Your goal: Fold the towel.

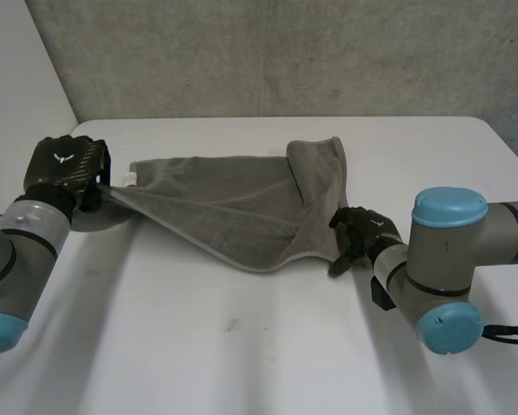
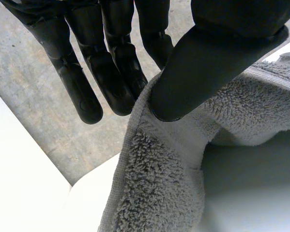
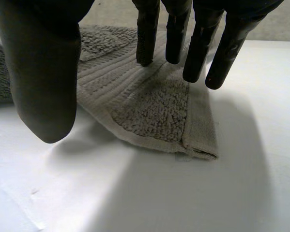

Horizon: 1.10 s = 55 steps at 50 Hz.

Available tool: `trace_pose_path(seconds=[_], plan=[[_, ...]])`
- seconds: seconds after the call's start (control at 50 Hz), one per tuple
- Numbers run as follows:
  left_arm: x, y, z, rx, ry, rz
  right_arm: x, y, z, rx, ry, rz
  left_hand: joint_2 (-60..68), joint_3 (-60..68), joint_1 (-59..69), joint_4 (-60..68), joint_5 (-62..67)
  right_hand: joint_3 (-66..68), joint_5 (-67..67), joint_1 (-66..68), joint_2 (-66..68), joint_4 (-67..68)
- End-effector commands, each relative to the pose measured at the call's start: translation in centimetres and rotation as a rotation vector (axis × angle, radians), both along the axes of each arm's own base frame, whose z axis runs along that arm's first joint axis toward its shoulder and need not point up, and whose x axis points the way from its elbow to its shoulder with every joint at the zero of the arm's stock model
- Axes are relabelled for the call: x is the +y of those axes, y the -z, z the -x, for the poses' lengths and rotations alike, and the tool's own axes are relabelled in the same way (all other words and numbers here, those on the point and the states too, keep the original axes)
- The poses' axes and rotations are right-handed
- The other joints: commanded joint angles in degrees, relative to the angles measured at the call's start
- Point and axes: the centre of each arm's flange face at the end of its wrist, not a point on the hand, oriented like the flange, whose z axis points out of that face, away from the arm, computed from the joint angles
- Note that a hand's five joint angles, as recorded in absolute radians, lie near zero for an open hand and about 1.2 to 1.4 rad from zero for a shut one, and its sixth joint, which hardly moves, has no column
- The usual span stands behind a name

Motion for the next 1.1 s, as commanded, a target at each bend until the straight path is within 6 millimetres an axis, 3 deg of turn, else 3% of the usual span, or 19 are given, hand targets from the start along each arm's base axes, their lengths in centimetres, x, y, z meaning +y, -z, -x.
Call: trace_pose_path(seconds=[0.02, 0.26, 0.36, 0.4, 0.42, 0.44, 0.48, 0.5, 0.52, 0.56, 0.58, 0.62, 0.68, 0.76, 0.88, 0.96, 1.0, 1.06, 1.1], plan=[[0.0, 0.1, 0.0, 0.001, 0.001, -0.003, -0.4, 0.0, -0.5, -0.008, -0.003, 0.018, 10.19, 10.23, 10.89, 10.20, 10.64, 3.09, 3.75, 3.44, 3.13, 3.25], [0.0, 0.1, 0.0, -0.001, 0.001, -0.001, -1.0, 0.3, -0.9, -0.012, -0.010, 0.041, 10.19, 10.23, 10.89, 10.20, 10.64, 9.66, 10.31, 10.01, 9.69, 9.81], [0.0, 0.1, 0.0, -0.001, 0.001, -0.001, -1.3, 0.4, -1.0, -0.007, -0.010, 0.050, 10.19, 10.23, 10.89, 10.20, 10.64, 25.30, 25.95, 25.65, 25.34, 25.45], [0.0, 0.1, 0.0, -0.002, 0.001, -0.001, -1.6, -0.1, -1.1, -0.003, -0.005, 0.071, 10.19, 10.23, 10.89, 10.20, 10.64, 49.90, 50.55, 50.24, 49.93, 50.05], [0.0, 0.1, 0.0, -0.002, 0.001, -0.001, -1.6, -0.1, -1.1, -0.002, -0.005, 0.071, 10.19, 10.23, 10.89, 10.20, 10.64, 50.03, 50.68, 50.38, 50.06, 50.18], [0.0, 0.1, 0.0, -0.002, 0.000, -0.002, -1.8, -0.8, -1.0, -0.005, 0.002, 0.090, 10.19, 10.23, 10.89, 10.20, 10.64, 56.46, 57.12, 56.81, 56.50, 56.62], [0.0, 0.2, -0.1, -0.004, -0.002, -0.005, -2.2, -1.6, -0.6, -0.005, 0.023, 0.114, 10.19, 10.23, 10.89, 10.20, 10.64, 56.53, 57.18, 56.88, 56.57, 56.68], [0.0, 0.2, -0.1, -0.005, 0.000, -0.008, -2.4, -3.4, -0.4, -0.008, 0.036, 0.155, 10.19, 10.23, 10.89, 10.20, 10.64, 56.53, 57.18, 56.88, 56.57, 56.68], [0.0, 0.2, -0.1, -0.005, 0.000, -0.008, -2.4, -3.4, -0.4, -0.009, 0.037, 0.156, 10.19, 10.23, 10.89, 10.20, 10.64, 56.53, 57.18, 56.88, 56.57, 56.68], [0.1, 0.3, 0.0, -0.009, 0.003, -0.012, -2.3, -7.0, 0.0, 0.008, 0.032, 0.250, 10.19, 10.23, 10.89, 10.20, 10.64, 56.53, 57.18, 56.88, 56.57, 56.68], [0.1, 0.3, 0.0, -0.009, 0.003, -0.012, -2.3, -7.1, 0.0, 0.008, 0.032, 0.251, 10.19, 10.23, 10.89, 10.20, 10.64, 56.53, 57.18, 56.88, 56.57, 56.68], [0.4, 0.7, 0.1, -0.015, 0.017, -0.027, -2.6, -10.2, 1.5, 0.105, 0.028, 0.355, 10.19, 10.23, 10.89, 10.20, 10.64, 56.53, 57.18, 56.88, 56.57, 56.68], [0.7, 1.0, 0.1, -0.024, 0.023, -0.045, -2.4, -11.5, 2.2, 0.178, 0.012, 0.406, 10.19, 10.23, 10.89, 10.20, 10.64, 56.53, 57.18, 56.88, 56.57, 56.68], [1.9, 1.8, 0.0, -0.045, 0.038, -0.112, -0.6, -13.7, 3.3, 0.447, -0.087, 0.497, 10.19, 10.23, 10.89, 10.20, 10.64, 56.53, 57.18, 56.88, 56.57, 56.68], [4.1, 1.8, -0.6, -0.121, 0.047, -0.166, 0.6, -13.7, 6.2, 0.714, -0.144, 0.442, 10.19, 10.23, 10.89, 10.20, 10.64, 56.53, 57.18, 56.88, 56.57, 56.68], [5.5, 1.8, -0.8, -0.181, 0.055, -0.175, 1.7, -13.9, 7.2, 0.769, -0.170, 0.389, 10.19, 10.23, 10.89, 10.20, 10.64, 56.53, 57.18, 56.88, 56.57, 56.68], [7.2, 1.9, -1.1, -0.245, 0.071, -0.198, 3.7, -14.0, 8.0, 0.814, -0.215, 0.318, 10.19, 10.23, 10.89, 10.20, 10.64, 56.53, 57.18, 56.88, 56.57, 56.68], [8.1, 2.0, -1.2, -0.275, 0.085, -0.216, 4.8, -13.9, 8.4, 0.836, -0.247, 0.278, 10.19, 10.23, 10.89, 10.20, 10.64, 56.53, 57.18, 56.88, 56.57, 56.68], [10.0, 1.7, -1.1, -0.307, 0.136, -0.242, 6.9, -13.9, 9.0, 0.880, -0.302, 0.220, 10.19, 10.23, 10.89, 10.20, 10.64, 56.53, 57.18, 56.88, 56.57, 56.68]])
